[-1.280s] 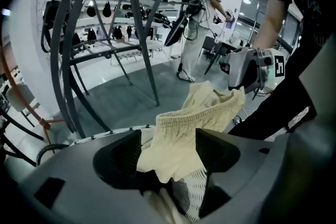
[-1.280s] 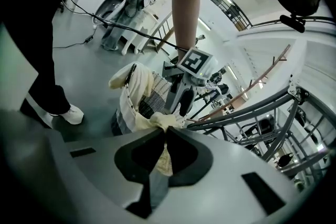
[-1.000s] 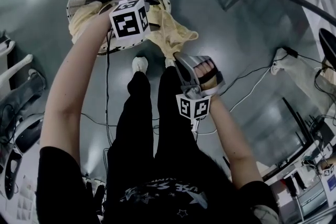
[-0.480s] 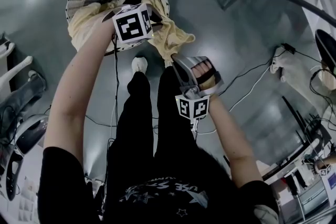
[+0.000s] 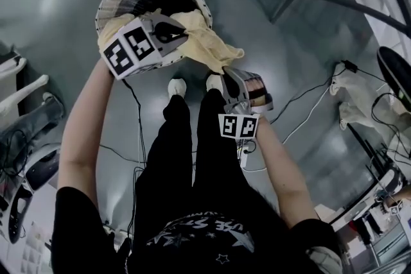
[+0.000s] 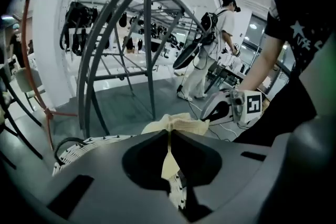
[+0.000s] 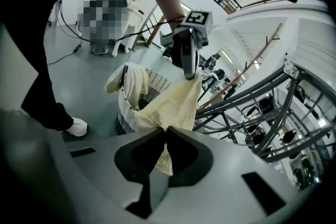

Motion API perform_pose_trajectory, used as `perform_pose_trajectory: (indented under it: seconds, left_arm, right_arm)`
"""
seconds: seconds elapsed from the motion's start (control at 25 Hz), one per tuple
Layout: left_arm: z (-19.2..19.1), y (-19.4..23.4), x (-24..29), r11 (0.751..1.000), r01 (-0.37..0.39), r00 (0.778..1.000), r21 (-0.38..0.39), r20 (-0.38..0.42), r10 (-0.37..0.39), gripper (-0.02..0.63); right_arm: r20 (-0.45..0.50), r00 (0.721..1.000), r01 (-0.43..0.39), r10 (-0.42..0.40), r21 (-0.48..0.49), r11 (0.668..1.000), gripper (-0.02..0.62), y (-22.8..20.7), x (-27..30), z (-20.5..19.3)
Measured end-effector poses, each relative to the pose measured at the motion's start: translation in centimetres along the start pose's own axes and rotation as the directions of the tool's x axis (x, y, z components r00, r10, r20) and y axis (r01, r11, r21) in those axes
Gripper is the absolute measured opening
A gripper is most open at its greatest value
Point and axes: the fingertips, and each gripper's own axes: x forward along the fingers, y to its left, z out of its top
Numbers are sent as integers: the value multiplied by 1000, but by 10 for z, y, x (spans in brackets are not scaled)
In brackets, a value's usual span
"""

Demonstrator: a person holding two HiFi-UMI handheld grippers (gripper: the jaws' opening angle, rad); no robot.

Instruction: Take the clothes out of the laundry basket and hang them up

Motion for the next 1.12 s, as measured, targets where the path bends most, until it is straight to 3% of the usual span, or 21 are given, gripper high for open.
perform_pose_trajectory:
  seconds: [0.28,0.44,0.52,0.64,0.88,1.12]
  left_arm:
    - [32,-53,-68,994,-55,996,91,71,48,35]
    - [45,-77,-98,993,-86,991,87,106,77,34]
    - [48,-91,-115,993,-93,988,79,129,82,35]
    - [52,-107,-139,990,-105,985,89,146,92,35]
    - [67,-110,-158,980,-129,988,151,109,113,35]
    - [79,-143,-191,967,-114,992,226,85,97,35]
  right_arm:
    - [13,998,55,-56,62,997,28,-13,-4,34]
    - [47,999,16,-24,155,988,47,-8,-12,63]
    - [54,999,-16,4,210,978,92,-2,-22,80]
    - [57,998,-30,17,232,972,120,3,-40,96]
    - [24,999,-33,27,304,952,133,-13,-63,83]
    - [24,1000,-9,-2,439,898,149,-62,-79,79]
